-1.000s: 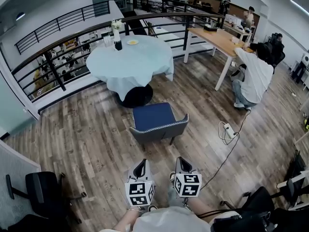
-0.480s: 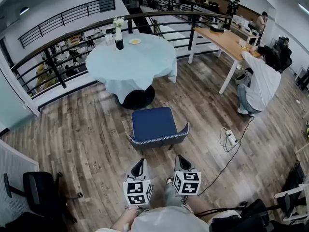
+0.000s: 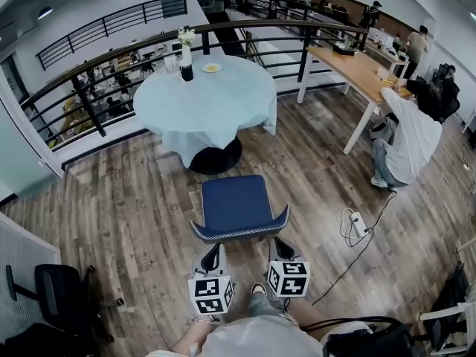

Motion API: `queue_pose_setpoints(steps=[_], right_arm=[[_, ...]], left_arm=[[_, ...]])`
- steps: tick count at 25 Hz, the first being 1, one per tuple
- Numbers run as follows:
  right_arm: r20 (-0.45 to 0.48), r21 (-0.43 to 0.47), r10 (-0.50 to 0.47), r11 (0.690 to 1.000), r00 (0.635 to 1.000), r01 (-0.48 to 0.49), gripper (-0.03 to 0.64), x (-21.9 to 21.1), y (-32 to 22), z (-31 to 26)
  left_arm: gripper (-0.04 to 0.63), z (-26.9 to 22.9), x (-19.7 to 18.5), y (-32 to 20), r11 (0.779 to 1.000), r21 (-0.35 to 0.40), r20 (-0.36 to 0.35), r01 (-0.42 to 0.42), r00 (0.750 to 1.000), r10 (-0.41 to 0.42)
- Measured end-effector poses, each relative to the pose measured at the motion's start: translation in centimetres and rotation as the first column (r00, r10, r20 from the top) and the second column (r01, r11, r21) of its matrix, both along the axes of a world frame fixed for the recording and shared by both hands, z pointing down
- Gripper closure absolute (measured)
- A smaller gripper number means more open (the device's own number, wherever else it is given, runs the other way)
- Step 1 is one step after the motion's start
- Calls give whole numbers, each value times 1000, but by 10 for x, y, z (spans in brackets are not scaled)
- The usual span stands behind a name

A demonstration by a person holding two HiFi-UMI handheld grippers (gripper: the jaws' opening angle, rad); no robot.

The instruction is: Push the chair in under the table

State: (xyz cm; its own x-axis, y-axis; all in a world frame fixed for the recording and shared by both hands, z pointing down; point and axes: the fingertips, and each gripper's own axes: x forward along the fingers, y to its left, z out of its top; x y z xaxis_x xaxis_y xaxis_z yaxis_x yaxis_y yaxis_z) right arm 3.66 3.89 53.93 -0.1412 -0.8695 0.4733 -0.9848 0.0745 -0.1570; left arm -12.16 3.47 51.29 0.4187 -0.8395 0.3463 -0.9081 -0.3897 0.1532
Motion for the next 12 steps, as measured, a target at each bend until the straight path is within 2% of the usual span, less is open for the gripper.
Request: queue_pose_setpoints(steps=[12], right_arm=[[16,-30,-94,995,995,95,601,32,-62,8]], left_arm=[[594,4,39,-47,998,-16,14,67,998,-66]])
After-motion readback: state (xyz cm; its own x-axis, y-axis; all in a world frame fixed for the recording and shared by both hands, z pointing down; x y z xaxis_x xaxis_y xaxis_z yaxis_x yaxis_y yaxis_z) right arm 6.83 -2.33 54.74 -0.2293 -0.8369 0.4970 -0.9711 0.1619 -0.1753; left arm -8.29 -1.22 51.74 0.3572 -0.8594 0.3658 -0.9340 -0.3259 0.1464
